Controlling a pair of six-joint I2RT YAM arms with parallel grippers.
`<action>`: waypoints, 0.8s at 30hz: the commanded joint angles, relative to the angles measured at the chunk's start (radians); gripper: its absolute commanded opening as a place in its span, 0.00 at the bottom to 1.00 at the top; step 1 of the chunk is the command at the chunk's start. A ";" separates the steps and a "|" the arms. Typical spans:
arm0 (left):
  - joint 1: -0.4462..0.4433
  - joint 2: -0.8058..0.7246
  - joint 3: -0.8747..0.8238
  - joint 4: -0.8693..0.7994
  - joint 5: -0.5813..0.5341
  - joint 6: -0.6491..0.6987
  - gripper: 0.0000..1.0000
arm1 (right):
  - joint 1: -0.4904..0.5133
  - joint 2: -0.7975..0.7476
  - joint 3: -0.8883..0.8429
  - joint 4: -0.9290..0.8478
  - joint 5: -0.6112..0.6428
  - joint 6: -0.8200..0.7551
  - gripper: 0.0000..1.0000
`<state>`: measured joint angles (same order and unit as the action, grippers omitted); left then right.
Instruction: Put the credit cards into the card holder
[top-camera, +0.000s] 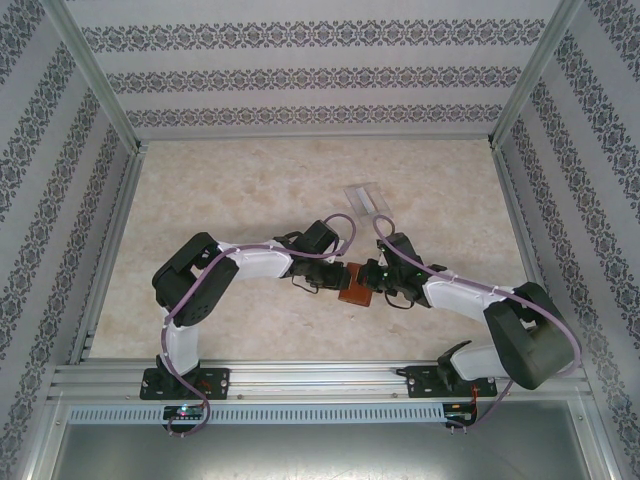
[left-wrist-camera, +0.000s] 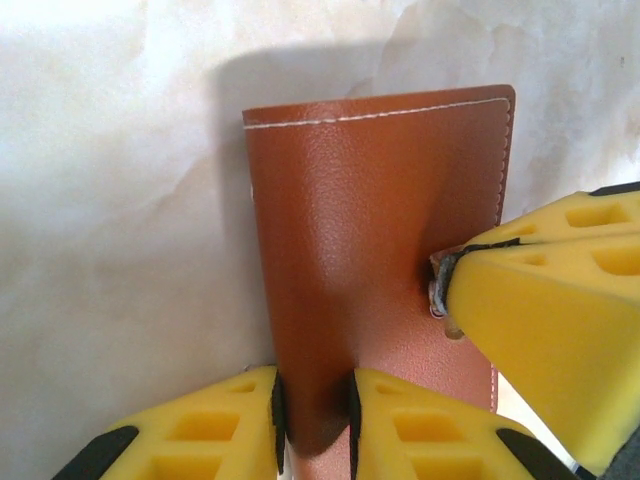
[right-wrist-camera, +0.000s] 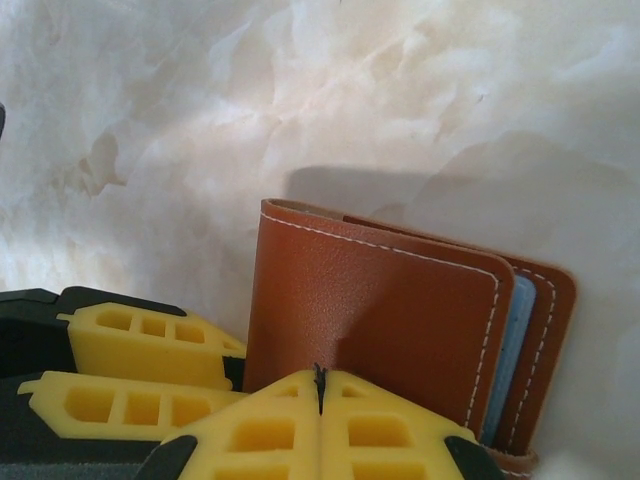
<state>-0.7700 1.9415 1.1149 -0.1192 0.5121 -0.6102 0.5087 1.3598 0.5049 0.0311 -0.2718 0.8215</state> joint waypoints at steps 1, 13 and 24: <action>-0.008 0.040 -0.039 -0.033 0.000 -0.008 0.24 | 0.021 -0.029 0.025 -0.076 0.013 -0.033 0.00; -0.007 0.035 -0.062 -0.013 -0.002 -0.025 0.24 | 0.026 0.024 0.030 -0.074 -0.003 -0.035 0.00; -0.006 0.033 -0.064 -0.018 -0.002 -0.022 0.24 | 0.024 0.020 0.042 -0.125 0.017 -0.032 0.00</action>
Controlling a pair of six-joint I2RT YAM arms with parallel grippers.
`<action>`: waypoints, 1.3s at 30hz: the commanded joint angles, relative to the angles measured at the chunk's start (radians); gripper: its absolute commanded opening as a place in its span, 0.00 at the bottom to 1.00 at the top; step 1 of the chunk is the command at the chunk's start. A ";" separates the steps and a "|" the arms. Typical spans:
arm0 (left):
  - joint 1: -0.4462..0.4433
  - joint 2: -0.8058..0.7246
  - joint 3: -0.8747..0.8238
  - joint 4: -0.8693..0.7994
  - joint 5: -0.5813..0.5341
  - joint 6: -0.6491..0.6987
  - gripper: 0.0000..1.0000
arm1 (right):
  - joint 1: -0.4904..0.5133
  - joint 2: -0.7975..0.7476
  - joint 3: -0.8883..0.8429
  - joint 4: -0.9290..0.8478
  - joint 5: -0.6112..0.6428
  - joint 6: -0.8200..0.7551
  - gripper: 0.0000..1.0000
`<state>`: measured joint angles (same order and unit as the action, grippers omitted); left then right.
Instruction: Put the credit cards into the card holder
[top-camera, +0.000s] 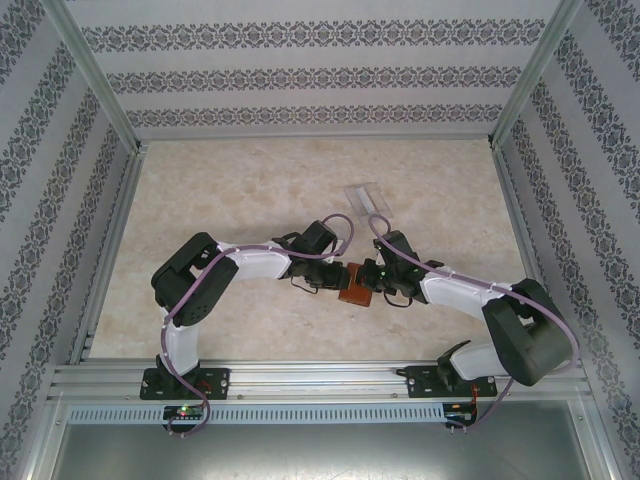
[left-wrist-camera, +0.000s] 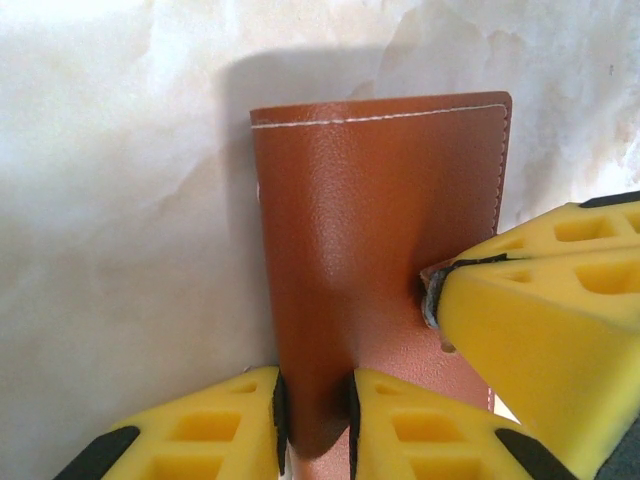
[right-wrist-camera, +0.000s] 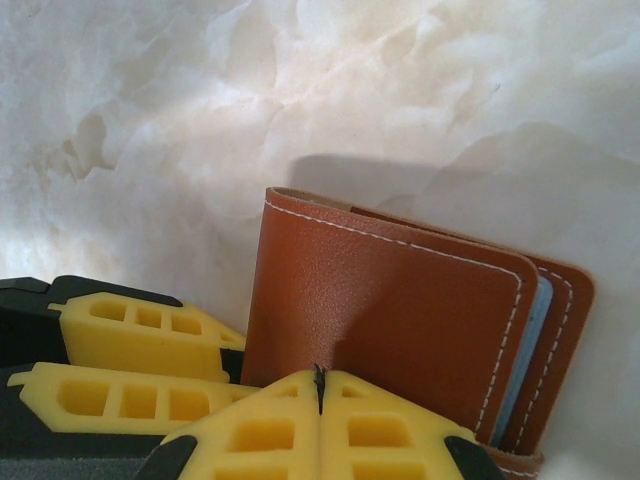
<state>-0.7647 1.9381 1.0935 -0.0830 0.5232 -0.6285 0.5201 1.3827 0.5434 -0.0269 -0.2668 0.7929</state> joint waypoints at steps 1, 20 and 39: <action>-0.012 0.037 -0.042 -0.053 -0.014 -0.006 0.24 | 0.012 -0.012 0.008 -0.079 0.008 -0.003 0.00; -0.012 0.037 -0.044 -0.053 -0.014 -0.011 0.24 | 0.003 -0.020 0.035 -0.114 -0.005 -0.021 0.00; -0.012 0.041 -0.032 -0.068 -0.008 -0.010 0.24 | -0.013 -0.063 0.038 -0.126 0.026 -0.032 0.00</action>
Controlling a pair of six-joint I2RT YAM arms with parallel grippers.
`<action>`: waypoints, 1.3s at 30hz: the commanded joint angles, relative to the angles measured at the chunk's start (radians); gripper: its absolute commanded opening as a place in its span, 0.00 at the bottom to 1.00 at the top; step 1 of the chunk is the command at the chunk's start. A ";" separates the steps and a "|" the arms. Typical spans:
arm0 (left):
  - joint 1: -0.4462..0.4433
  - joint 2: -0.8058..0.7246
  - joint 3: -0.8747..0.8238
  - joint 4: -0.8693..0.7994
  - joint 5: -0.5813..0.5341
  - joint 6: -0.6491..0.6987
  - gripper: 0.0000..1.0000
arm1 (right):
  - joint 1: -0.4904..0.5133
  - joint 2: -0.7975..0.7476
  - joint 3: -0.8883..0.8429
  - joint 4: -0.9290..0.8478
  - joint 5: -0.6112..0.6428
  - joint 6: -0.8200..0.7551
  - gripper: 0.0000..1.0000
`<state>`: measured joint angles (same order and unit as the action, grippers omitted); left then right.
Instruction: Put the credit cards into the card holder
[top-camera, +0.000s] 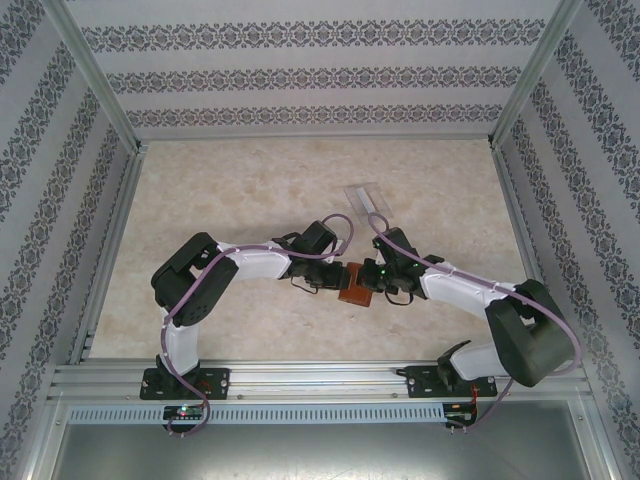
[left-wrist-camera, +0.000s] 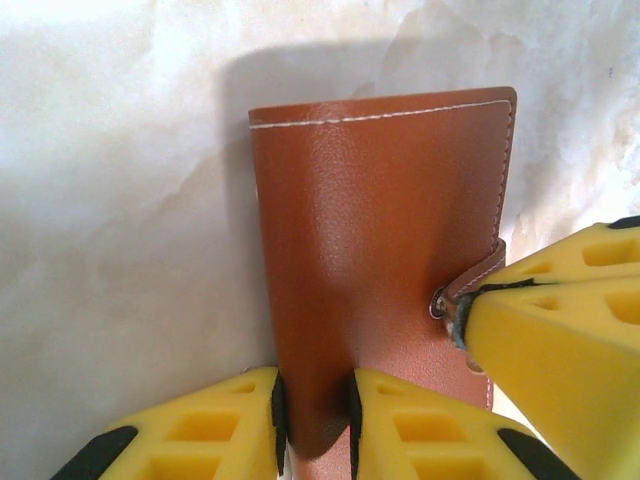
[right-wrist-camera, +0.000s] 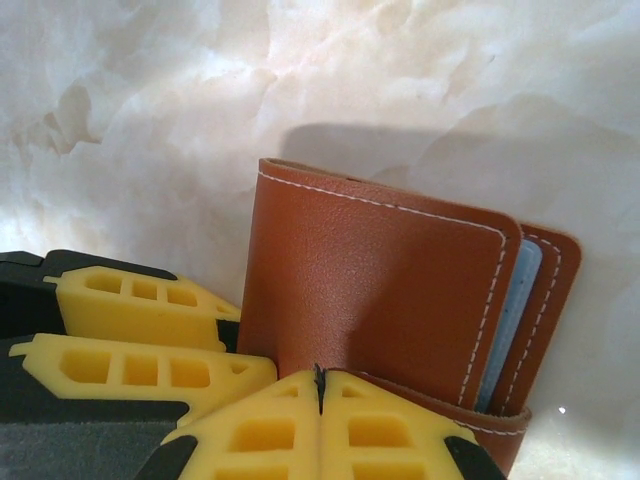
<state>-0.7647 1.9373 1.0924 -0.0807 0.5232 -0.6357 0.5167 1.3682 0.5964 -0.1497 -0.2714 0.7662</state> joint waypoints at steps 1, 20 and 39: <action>-0.012 0.041 -0.029 -0.073 -0.007 -0.003 0.24 | -0.009 -0.065 -0.015 -0.011 0.042 -0.005 0.00; -0.012 0.044 -0.019 -0.078 -0.005 -0.005 0.24 | 0.013 0.011 -0.021 0.024 0.042 -0.003 0.00; -0.011 0.042 -0.019 -0.078 -0.006 -0.008 0.24 | 0.061 0.045 -0.039 0.032 0.085 0.012 0.00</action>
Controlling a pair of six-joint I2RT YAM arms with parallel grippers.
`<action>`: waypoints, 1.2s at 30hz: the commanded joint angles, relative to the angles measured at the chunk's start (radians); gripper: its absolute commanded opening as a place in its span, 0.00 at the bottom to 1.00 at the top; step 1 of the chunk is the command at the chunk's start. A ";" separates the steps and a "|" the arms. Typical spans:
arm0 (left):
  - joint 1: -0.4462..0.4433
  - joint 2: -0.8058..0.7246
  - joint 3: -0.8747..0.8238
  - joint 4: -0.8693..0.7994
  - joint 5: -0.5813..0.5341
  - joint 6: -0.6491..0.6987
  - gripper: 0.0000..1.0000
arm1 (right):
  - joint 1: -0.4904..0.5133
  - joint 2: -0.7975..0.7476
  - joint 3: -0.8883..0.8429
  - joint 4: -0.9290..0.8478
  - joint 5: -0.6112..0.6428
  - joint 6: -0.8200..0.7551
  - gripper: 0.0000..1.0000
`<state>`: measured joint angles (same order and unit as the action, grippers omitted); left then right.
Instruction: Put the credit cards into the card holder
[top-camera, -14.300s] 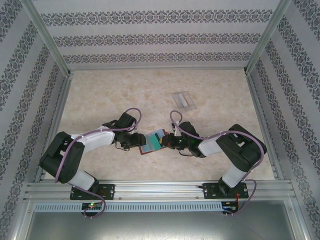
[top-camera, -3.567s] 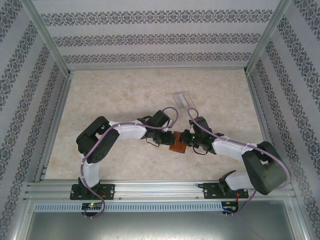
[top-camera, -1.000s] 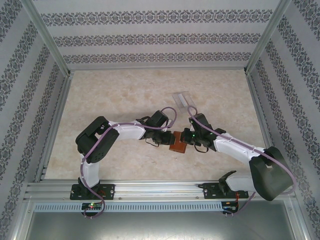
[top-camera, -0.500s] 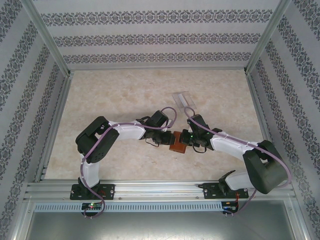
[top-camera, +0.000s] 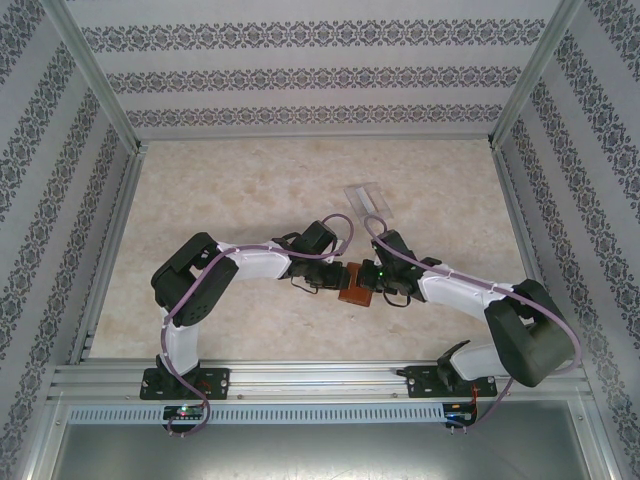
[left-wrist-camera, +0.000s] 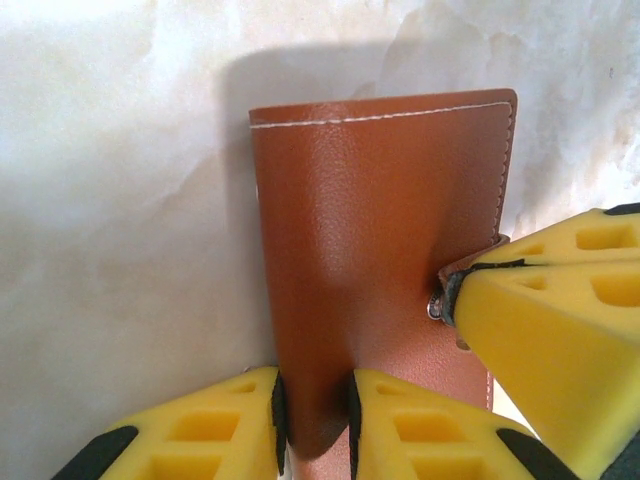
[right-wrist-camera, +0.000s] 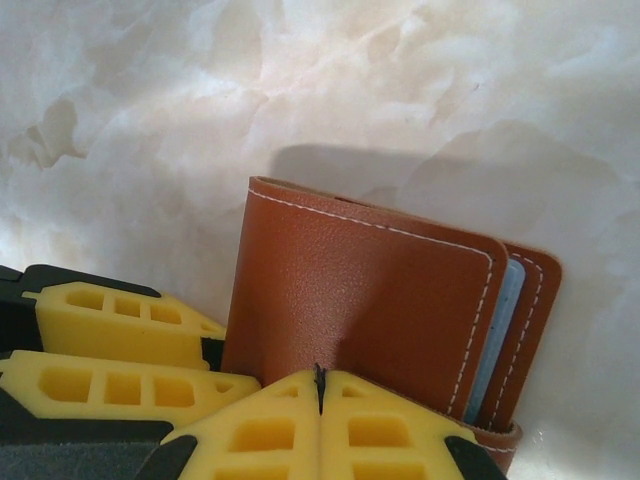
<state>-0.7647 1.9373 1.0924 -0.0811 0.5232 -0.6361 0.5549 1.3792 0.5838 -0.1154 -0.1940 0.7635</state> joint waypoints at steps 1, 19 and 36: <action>-0.012 0.040 -0.021 -0.077 -0.006 -0.008 0.24 | 0.027 0.041 -0.027 0.000 0.011 0.016 0.00; 0.001 0.032 -0.053 0.060 0.068 -0.095 0.24 | 0.237 -0.103 -0.294 0.063 0.368 0.300 0.00; 0.166 -0.275 -0.245 0.240 0.031 -0.175 0.52 | 0.246 -0.070 -0.110 0.132 0.265 -0.031 0.00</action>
<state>-0.6468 1.7912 0.8898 0.1413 0.6212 -0.8261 0.8078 1.2686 0.4282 0.0425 0.1600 0.8719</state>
